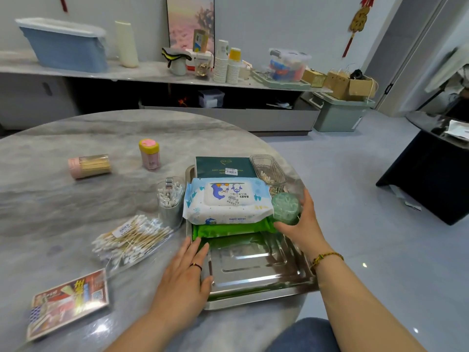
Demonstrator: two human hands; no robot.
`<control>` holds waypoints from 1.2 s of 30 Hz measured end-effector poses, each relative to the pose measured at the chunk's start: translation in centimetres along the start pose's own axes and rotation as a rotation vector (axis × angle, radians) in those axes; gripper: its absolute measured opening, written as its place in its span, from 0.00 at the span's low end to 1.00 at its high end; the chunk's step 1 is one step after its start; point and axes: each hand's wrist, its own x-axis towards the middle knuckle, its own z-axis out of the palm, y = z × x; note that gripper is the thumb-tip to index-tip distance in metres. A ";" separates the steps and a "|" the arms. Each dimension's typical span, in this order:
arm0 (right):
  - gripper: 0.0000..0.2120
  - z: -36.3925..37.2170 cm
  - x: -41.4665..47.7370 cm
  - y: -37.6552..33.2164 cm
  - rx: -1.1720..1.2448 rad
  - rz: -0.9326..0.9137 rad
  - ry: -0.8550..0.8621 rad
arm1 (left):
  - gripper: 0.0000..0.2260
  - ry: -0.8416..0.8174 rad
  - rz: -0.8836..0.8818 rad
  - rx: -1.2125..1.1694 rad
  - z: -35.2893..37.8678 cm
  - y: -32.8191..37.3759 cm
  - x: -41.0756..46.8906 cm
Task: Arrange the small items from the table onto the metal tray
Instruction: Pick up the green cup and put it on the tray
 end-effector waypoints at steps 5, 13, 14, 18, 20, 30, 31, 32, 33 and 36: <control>0.42 0.4 0.5 0.5 -0.218 0.035 0.023 | 0.26 0.000 -0.007 -0.004 -0.2 0.3 0.0; 0.38 1.5 1.8 0.6 -0.400 0.052 0.136 | 0.26 -0.020 -0.007 0.001 -0.4 0.2 0.1; 0.38 1.6 1.8 0.7 -0.428 0.050 0.134 | 0.26 -0.030 -0.006 0.008 -0.4 0.2 0.1; 0.39 1.6 1.3 0.9 -0.470 0.004 0.128 | 0.26 -0.042 -0.003 0.016 -0.3 0.1 0.3; 0.39 1.4 1.1 0.9 -0.450 -0.016 0.124 | 0.26 -0.038 0.001 0.020 -0.3 0.1 0.3; 0.21 0.0 -0.6 -0.4 -0.180 -0.025 0.305 | 0.22 -0.036 0.019 -0.043 -1.1 0.0 0.0; 0.19 -0.1 -0.9 -0.6 -0.165 -0.032 0.349 | 0.20 -0.047 0.031 -0.061 -1.4 0.0 0.0; 0.17 -0.1 -1.2 -1.0 -0.156 -0.049 0.378 | 0.19 -0.057 0.043 -0.076 -1.9 -0.1 -0.1; 0.15 0.0 -1.5 -1.3 -0.152 -0.069 0.393 | 0.18 -0.064 0.053 -0.098 -2.3 -0.2 -0.1; 0.12 0.8 -2.3 -3.0 -0.137 -0.137 0.383 | 0.15 -0.019 0.027 -0.191 -4.2 -0.5 -0.5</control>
